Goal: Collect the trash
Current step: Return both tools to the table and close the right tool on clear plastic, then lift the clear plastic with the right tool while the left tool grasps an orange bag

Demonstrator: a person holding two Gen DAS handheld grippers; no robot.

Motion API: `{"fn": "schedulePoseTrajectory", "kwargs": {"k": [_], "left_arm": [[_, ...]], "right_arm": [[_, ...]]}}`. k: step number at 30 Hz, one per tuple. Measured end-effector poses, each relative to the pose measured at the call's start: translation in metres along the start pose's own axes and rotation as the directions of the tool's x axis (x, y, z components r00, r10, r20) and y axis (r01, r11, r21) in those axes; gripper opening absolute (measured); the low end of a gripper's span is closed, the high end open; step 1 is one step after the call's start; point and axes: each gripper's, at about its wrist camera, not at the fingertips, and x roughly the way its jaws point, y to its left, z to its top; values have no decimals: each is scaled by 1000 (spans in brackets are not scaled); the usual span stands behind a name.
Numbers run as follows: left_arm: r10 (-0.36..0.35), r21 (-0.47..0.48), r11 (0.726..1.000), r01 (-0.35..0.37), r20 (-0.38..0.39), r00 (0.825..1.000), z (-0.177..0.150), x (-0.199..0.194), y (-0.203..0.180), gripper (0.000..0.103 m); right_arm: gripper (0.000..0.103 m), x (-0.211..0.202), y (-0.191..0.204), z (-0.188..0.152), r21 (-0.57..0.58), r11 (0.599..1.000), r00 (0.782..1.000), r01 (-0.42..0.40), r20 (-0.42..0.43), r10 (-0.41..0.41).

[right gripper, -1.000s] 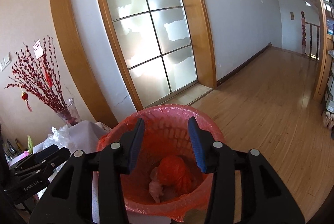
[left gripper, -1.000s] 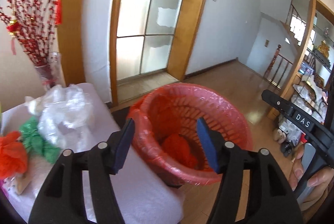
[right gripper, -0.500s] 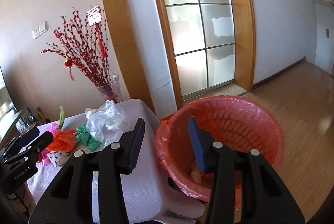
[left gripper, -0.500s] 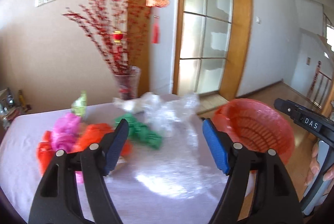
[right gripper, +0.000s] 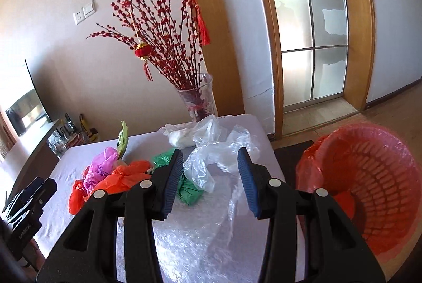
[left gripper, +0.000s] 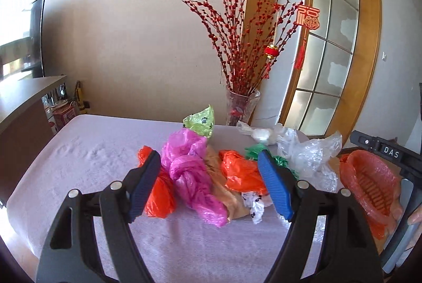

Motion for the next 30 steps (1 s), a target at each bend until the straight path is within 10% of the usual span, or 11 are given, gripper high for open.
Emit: {"fn": "schedulePoseTrajectory", "kwargs": {"k": [11,17,30], "left_arm": [[27,-30,999,-28,-34,999,-6,10,24,75],[30,-34,999,-32,-51,998,-9,19,28,75],[-14,-27,1000,12,-77,997,-13,29,15,74]], "right_arm": [[64,70,9,10,-19,980,976,199,-82,-200],[5,93,-6,-13,-7,991,966,132,-222,-130],[2,23,-21,-18,33,999,998,19,-66,-16]]}}
